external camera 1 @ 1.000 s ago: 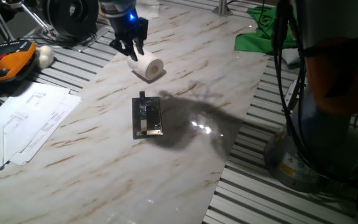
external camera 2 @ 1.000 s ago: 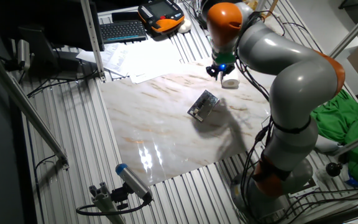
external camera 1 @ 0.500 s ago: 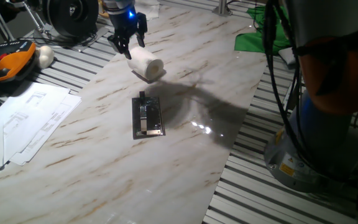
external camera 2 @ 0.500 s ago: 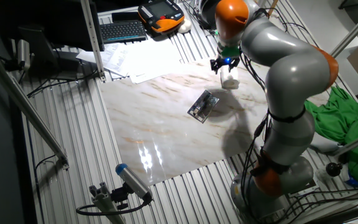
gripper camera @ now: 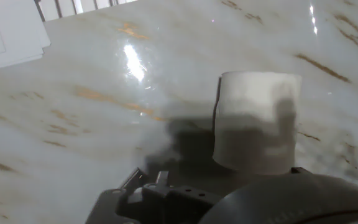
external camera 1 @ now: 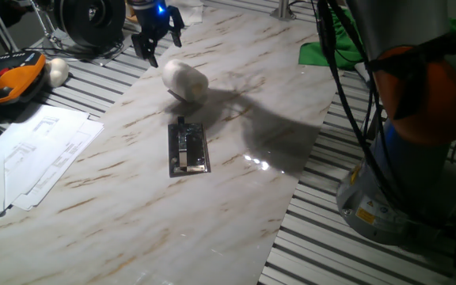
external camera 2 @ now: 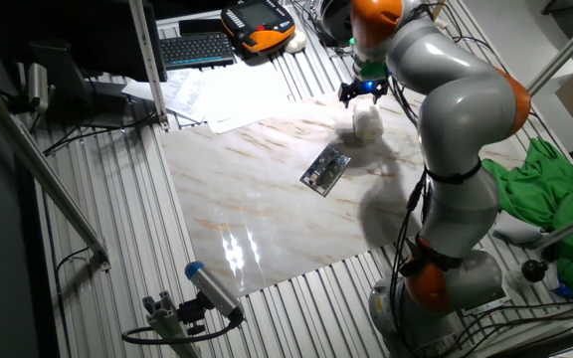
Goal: Put the toilet paper on its holder
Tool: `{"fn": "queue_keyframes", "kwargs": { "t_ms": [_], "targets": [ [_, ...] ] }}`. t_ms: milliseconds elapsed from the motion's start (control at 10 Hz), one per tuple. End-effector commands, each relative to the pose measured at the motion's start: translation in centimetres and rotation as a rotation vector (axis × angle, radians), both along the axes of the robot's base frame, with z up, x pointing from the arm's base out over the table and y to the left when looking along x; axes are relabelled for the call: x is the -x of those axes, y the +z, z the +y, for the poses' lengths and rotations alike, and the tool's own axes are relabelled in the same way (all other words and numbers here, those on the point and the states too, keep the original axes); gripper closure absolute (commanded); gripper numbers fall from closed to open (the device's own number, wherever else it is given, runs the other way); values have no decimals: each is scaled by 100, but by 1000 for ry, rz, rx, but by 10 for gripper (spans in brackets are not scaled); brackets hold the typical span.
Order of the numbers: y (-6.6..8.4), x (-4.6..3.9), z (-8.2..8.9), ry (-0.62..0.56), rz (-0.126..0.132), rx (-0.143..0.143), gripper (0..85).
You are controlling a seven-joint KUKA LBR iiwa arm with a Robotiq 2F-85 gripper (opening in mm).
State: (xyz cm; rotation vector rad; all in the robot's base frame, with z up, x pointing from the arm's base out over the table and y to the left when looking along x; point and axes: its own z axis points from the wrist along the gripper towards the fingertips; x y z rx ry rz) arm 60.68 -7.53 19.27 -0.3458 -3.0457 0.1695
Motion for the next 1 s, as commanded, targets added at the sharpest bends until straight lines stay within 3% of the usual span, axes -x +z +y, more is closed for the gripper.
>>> {"fn": "queue_keyframes", "kwargs": {
  "t_ms": [0,300,400,900],
  "targets": [
    [-2,0,-2,-23,-2,14,170],
    [-2,0,-2,-93,-8,41,170],
    [-2,0,-2,-108,-4,50,0],
    [-69,-34,-83,-66,-42,32,0]
  ]
}}
